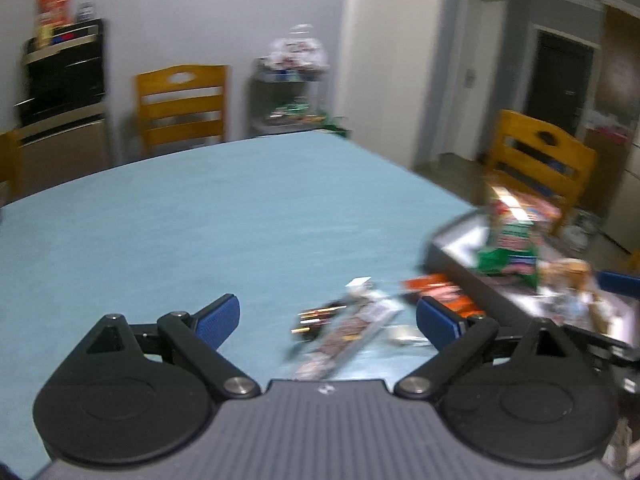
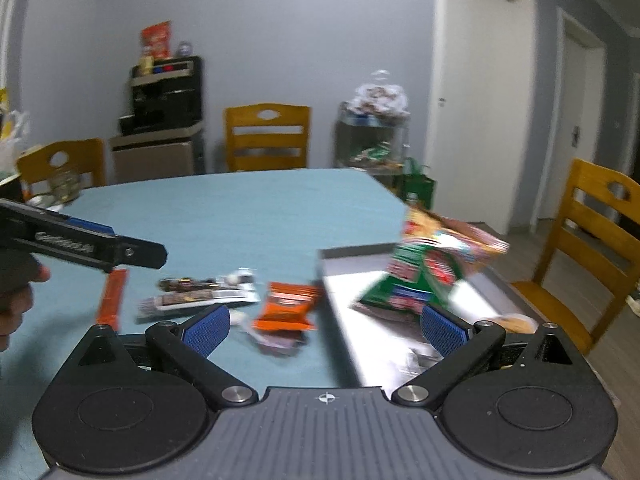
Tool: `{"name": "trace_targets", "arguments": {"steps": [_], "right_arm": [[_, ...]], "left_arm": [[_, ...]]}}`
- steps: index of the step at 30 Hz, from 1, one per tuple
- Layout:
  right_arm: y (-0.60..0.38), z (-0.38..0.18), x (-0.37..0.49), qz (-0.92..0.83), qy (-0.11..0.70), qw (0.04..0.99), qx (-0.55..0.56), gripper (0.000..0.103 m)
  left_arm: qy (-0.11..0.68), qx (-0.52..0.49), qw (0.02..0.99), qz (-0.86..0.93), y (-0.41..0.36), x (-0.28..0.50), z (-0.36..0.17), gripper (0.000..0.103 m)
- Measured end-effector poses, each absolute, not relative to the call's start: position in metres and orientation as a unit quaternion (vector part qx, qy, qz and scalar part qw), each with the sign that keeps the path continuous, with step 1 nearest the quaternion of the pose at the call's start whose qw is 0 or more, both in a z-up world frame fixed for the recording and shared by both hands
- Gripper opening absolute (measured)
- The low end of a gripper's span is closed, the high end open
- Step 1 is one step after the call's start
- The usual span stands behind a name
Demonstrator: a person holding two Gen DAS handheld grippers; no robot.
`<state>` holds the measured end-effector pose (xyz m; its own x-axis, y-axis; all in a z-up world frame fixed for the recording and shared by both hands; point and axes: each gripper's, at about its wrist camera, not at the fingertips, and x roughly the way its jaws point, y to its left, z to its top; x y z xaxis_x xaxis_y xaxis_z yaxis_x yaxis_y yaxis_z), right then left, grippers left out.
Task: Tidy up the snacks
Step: 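Withdraw both open tools from the box back over the table snacks, then lower left tool onto orange candy bar while right tool approaches white lollipop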
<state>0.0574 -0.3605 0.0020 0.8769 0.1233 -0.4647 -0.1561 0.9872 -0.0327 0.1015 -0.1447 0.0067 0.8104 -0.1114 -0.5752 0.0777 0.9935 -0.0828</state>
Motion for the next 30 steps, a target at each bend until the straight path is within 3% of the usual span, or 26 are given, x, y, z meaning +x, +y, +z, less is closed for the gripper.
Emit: {"name": "trace_targets", "arguments": {"steps": [12,30], "right_arm": [[-0.279,-0.006,0.069,0.149,0.248,0.955,-0.059,0.103],[-0.267,-0.026,0.075,0.173,0.24,0.949,-0.11,0.102]], "left_arm": [[0.331,-0.069,0.94,0.049,-0.076,0.105,-0.033,0.096],[0.343,-0.051,0.936,0.055,-0.093,0.12,-0.052,0.096]]}}
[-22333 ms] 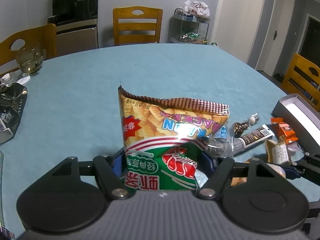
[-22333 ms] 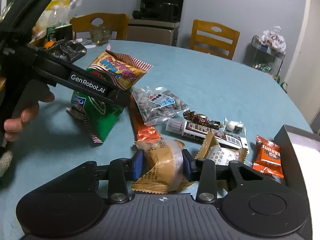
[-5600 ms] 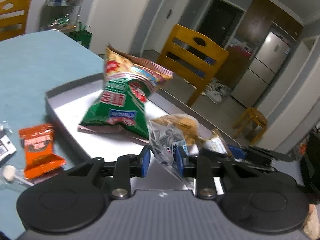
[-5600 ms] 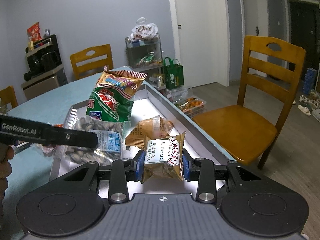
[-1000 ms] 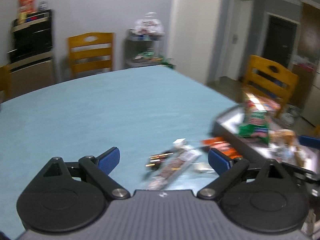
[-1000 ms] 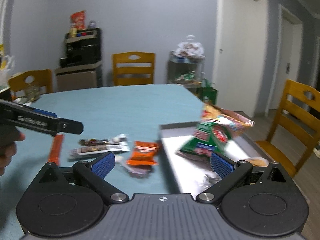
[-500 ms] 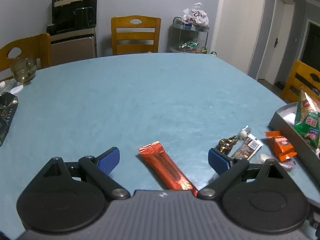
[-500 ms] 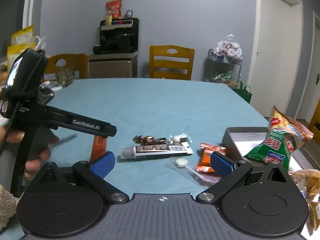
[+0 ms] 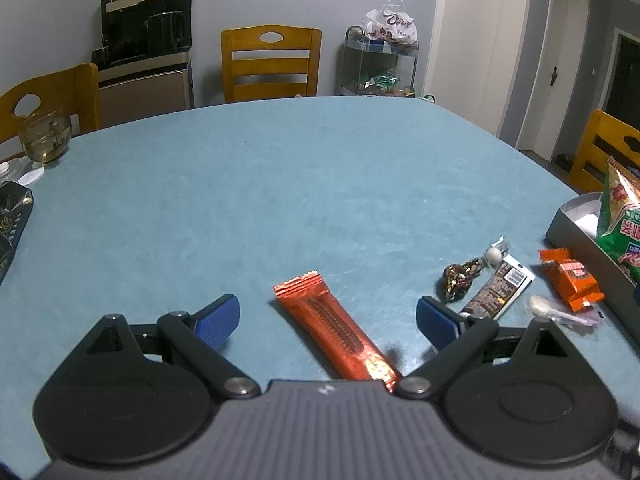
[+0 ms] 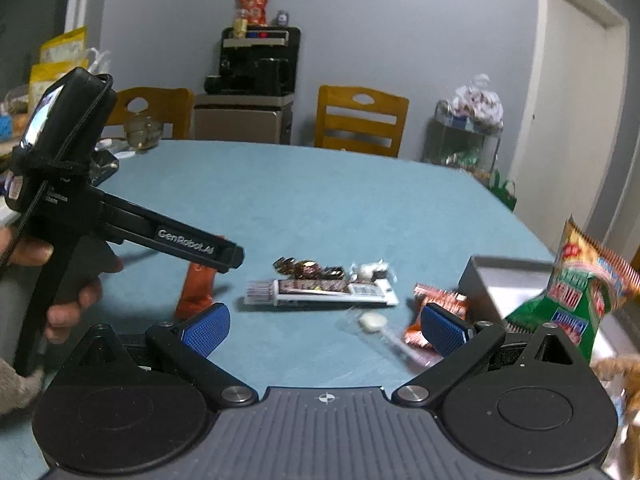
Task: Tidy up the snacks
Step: 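Lower left tool onto orange candy bar while right tool approaches white lollipop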
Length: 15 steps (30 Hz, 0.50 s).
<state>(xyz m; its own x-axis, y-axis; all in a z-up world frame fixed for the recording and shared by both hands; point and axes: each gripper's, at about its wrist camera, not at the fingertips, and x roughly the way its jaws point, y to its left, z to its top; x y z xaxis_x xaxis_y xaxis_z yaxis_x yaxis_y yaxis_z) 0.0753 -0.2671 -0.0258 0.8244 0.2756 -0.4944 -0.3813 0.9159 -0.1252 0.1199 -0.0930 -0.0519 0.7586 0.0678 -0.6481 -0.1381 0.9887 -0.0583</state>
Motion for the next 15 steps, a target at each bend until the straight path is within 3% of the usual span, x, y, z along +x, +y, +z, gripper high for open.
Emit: {"name": "trace_targets", "arguments": {"steps": [11,12,14,15], "right_arm": [[-0.278,-0.039,0.094,0.168,0.217,0.948,-0.162,0.09],[-0.278,-0.041,0.097,0.167,0.222,0.946,-0.166,0.087],[-0.277,-0.046,0.105,0.175,0.242,0.939,-0.169,0.066],[-0.277,-0.049,0.11,0.179,0.257,0.935,-0.165,0.062]], "left_arm": [[0.345,-0.052,0.936,0.048,-0.094,0.122,-0.054,0.096],[0.346,-0.053,0.936,0.047,-0.093,0.123,-0.054,0.096],[0.345,-0.052,0.936,0.048,-0.093,0.122,-0.053,0.093],[0.345,-0.052,0.936,0.05,-0.092,0.122,-0.054,0.092]]}}
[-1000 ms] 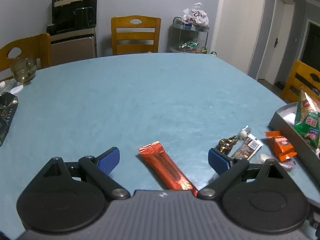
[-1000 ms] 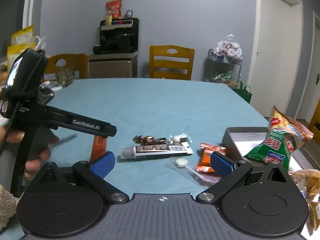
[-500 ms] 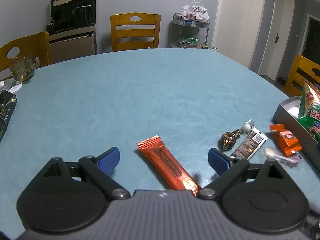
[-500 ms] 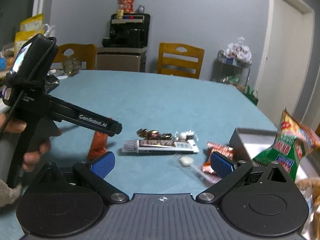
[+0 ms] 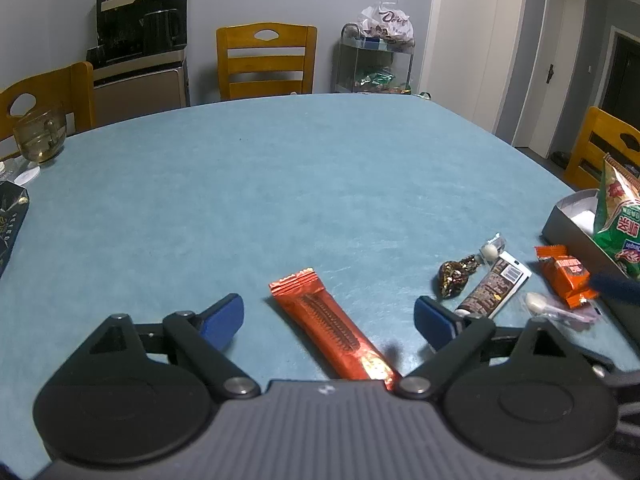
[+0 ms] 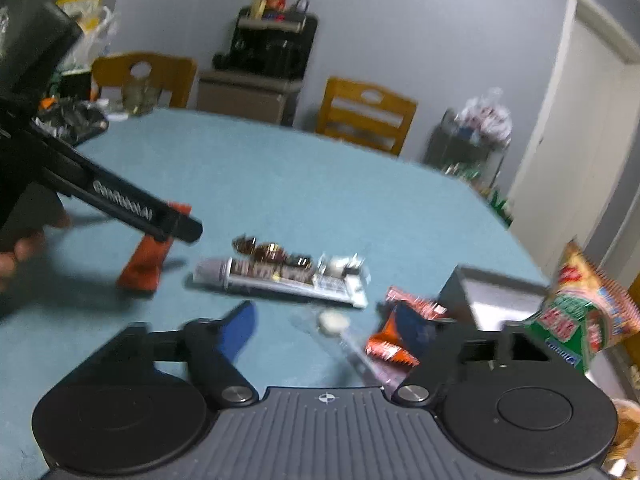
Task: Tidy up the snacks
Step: 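Lower left tool onto orange candy bar while right tool approaches white lollipop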
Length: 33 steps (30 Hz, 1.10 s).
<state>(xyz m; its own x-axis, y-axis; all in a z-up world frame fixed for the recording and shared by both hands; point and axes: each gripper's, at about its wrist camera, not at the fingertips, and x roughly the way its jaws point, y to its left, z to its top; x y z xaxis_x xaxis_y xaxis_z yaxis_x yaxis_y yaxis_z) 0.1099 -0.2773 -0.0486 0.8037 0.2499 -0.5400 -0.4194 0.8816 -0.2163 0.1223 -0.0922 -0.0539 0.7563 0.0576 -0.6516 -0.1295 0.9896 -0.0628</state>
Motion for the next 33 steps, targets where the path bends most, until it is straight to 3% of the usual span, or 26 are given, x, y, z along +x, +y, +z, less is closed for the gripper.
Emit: {"name": "trace_targets", "arguments": {"steps": [1,6,15,17,19,23,28,30,32,33], "right_arm": [[-0.279,-0.05,0.113,0.18,0.269,0.933,-0.158,0.056],[-0.293,-0.058,0.131,0.175,0.309,0.928,-0.117,0.055],[-0.294,-0.06,0.141,0.177,0.31,0.928,-0.109,0.054],[-0.298,-0.058,0.144,0.192,0.321,0.923,-0.09,0.036],[-0.298,-0.056,0.142,0.184,0.324,0.924,-0.09,0.024],[-0.294,-0.054,0.131,0.192,0.324,0.922,-0.095,0.021],[-0.29,-0.048,0.115,0.232,0.324,0.914,-0.08,0.021],[-0.289,-0.046,0.112,0.239,0.321,0.913,-0.08,0.027],[-0.288,-0.045,0.108,0.232,0.31,0.918,-0.09,0.052],[-0.287,-0.045,0.106,0.224,0.301,0.922,-0.099,0.056]], "left_arm": [[0.345,-0.053,0.936,0.052,-0.092,0.123,-0.054,0.091],[0.347,-0.059,0.935,0.05,-0.091,0.124,-0.056,0.086],[0.361,-0.062,0.93,0.045,-0.089,0.128,-0.061,0.081],[0.369,-0.066,0.926,0.048,-0.087,0.131,-0.064,0.076],[0.37,-0.071,0.925,0.052,-0.084,0.131,-0.065,0.073],[0.368,-0.075,0.925,0.054,-0.083,0.13,-0.065,0.069],[0.363,-0.066,0.927,0.063,-0.081,0.129,-0.065,0.044],[0.361,-0.064,0.928,0.064,-0.08,0.129,-0.065,0.037],[0.361,-0.062,0.928,0.06,-0.08,0.129,-0.065,0.03],[0.361,-0.064,0.929,0.056,-0.08,0.129,-0.065,0.026]]}}
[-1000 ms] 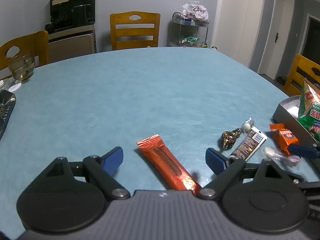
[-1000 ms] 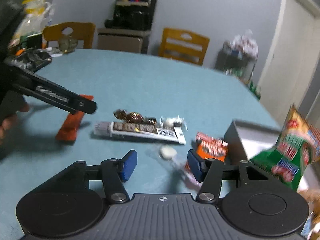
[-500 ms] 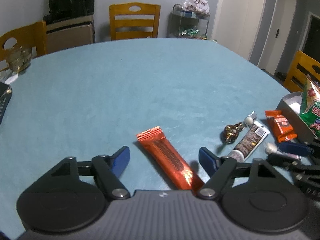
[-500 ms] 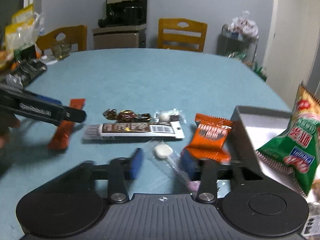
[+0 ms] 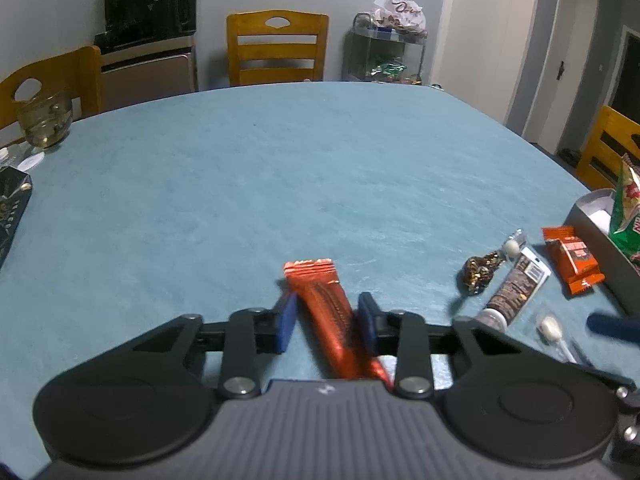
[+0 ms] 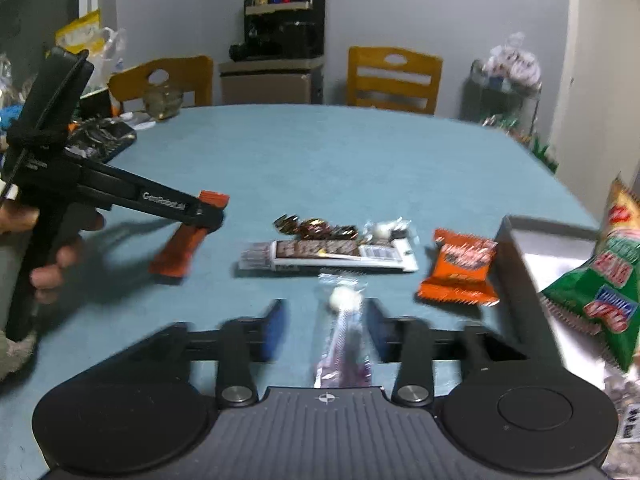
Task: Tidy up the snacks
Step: 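Lower left tool onto orange candy bar while right tool approaches white lollipop, then close left tool on orange candy bar while right tool grasps the lollipop stick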
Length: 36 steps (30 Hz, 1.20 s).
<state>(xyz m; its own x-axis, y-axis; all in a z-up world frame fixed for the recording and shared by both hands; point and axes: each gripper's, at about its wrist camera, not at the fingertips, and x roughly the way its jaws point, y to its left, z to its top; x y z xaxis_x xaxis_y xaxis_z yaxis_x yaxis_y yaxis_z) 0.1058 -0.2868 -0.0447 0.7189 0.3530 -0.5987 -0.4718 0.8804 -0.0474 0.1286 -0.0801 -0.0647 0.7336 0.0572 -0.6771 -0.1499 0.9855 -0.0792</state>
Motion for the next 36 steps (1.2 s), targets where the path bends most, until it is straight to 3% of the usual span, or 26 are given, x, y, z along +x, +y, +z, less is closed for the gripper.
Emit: {"name": "trace_targets", "arguments": {"steps": [4,15,22,26,36], "right_arm": [[-0.284,-0.048,0.105,0.209,0.292,0.925,-0.123,0.057],[-0.278,-0.058,0.116,0.207,0.309,0.922,-0.109,0.046],[-0.279,-0.058,0.115,0.219,0.313,0.92,-0.093,0.022],[-0.279,-0.055,0.113,0.212,0.31,0.923,-0.087,0.015],[-0.29,-0.04,0.103,0.209,0.285,0.933,-0.068,0.013]], "left_arm": [[0.362,-0.069,0.929,0.028,-0.083,0.128,-0.064,0.019],[0.38,-0.031,0.924,-0.014,-0.099,0.124,-0.063,0.02],[0.38,-0.023,0.925,-0.019,-0.097,0.123,-0.063,0.02],[0.379,-0.024,0.925,-0.018,-0.097,0.124,-0.064,0.019],[0.355,-0.034,0.934,-0.008,-0.094,0.119,-0.053,0.018]]}}
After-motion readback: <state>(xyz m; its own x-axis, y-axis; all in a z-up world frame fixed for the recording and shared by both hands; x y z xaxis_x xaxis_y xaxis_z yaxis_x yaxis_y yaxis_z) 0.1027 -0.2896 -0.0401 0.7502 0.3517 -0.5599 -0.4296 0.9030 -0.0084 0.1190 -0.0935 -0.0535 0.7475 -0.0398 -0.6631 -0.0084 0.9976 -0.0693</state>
